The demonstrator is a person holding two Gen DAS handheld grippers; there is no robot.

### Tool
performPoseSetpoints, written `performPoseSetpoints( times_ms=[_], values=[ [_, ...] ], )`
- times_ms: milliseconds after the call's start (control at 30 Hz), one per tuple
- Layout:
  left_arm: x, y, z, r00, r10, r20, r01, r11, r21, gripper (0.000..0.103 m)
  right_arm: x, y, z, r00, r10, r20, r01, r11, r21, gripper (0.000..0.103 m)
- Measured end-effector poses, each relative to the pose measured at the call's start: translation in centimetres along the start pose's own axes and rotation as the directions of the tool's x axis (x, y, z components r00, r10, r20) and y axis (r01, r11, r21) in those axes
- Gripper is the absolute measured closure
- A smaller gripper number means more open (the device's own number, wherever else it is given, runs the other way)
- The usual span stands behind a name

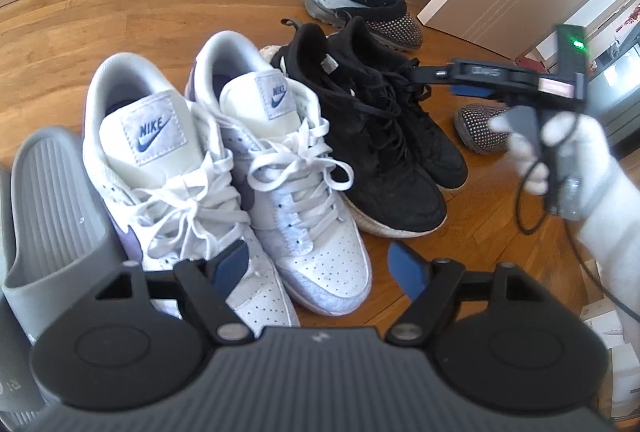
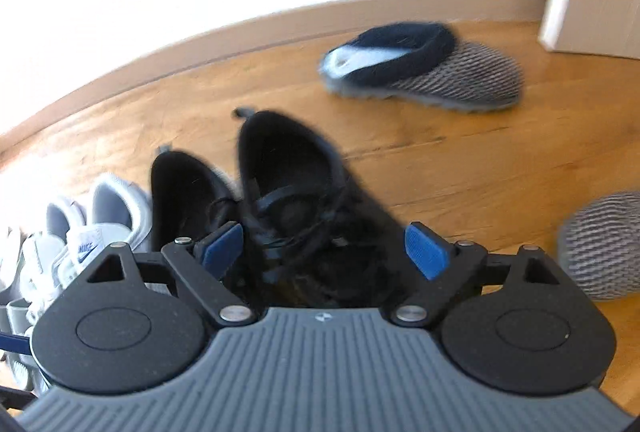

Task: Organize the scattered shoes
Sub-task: 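Move both tools toward the grey knit slippers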

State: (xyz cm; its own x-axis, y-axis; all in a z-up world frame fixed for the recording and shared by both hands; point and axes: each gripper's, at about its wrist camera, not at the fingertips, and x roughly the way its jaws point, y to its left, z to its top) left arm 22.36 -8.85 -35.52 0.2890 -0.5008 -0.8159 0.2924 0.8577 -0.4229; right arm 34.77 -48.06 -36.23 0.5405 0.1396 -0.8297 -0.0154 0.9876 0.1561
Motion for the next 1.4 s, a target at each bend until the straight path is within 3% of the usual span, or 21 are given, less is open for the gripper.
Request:
performPoseSetpoints(
  times_ms=[233, 400, 667, 800, 833, 933, 1033, 1100, 1167, 1233, 1300, 1400],
  values=[
    [2.0, -2.7, 1.7, 1.0, -0.001, 0.011, 0.0, 0.998, 0.068, 0.027, -4.0, -5.7, -3.7, 0.995, -0.088, 0.053, 0.076, 0.976, 0.206, 0.013],
    [3.1, -5.3, 2.5, 1.0, 0.001, 0.016, -0.002, 0.994, 0.109, 0.027, -4.3, -10.1, -6.4, 0.991, -0.135, 0.016, 0.124, 0.944, 0.305, 0.013],
    [3.8, -8.1, 4.5, 0.999, 0.042, 0.007, -0.043, 0.984, 0.175, 0.027, -4.9, -12.7, -3.7, 0.961, -0.274, 0.028, 0.253, 0.918, 0.306, 0.013],
    [3.0, -10.5, 9.2, 0.995, 0.087, 0.052, -0.097, 0.969, 0.227, 0.027, -6.1, -14.8, -2.5, 0.956, -0.288, 0.053, 0.252, 0.901, 0.352, 0.011],
    [3.0, -11.1, 10.5, 0.994, 0.087, 0.072, -0.102, 0.967, 0.236, 0.024, -5.8, -15.4, -2.2, 0.955, -0.292, 0.058, 0.253, 0.897, 0.363, 0.006],
    [4.2, -12.6, 14.5, 0.986, 0.095, 0.137, -0.128, 0.957, 0.259, 0.012, -3.2, -17.5, -1.2, 0.952, -0.289, 0.103, 0.23, 0.894, 0.385, 0.006],
    [8.2, -14.7, 18.9, 0.974, 0.111, 0.197, -0.166, 0.941, 0.294, 0.012, 0.5, -18.0, 0.4, 0.951, -0.252, 0.177, 0.188, 0.93, 0.315, 0.012],
    [11.3, -15.7, 20.8, 0.971, 0.096, 0.221, -0.165, 0.933, 0.321, 0.012, 4.5, -18.3, 1.5, 0.965, -0.228, 0.133, 0.187, 0.945, 0.267, 0.025],
    [13.6, -16.1, 21.8, 0.974, 0.074, 0.215, -0.142, 0.935, 0.324, 0.012, 7.7, -19.1, 1.7, 0.965, -0.26, 0.023, 0.245, 0.931, 0.272, 0.059],
    [16.3, -16.3, 22.6, 0.977, 0.044, 0.208, -0.11, 0.941, 0.32, 0.012, 8.5, -19.6, 0.8, 0.942, -0.335, -0.035, 0.332, 0.907, 0.26, 0.073],
    [19.0, -16.6, 23.5, 0.98, 0.021, 0.2, -0.088, 0.94, 0.33, 0.012, 6.9, -20.0, -0.5, 0.928, -0.368, -0.053, 0.369, 0.894, 0.255, 0.071],
    [21.3, -16.8, 24.8, 0.979, -0.003, 0.202, -0.068, 0.937, 0.341, 0.012, 4.4, -20.5, -3.0, 0.928, -0.366, -0.073, 0.373, 0.903, 0.215, 0.051]
  ],
)
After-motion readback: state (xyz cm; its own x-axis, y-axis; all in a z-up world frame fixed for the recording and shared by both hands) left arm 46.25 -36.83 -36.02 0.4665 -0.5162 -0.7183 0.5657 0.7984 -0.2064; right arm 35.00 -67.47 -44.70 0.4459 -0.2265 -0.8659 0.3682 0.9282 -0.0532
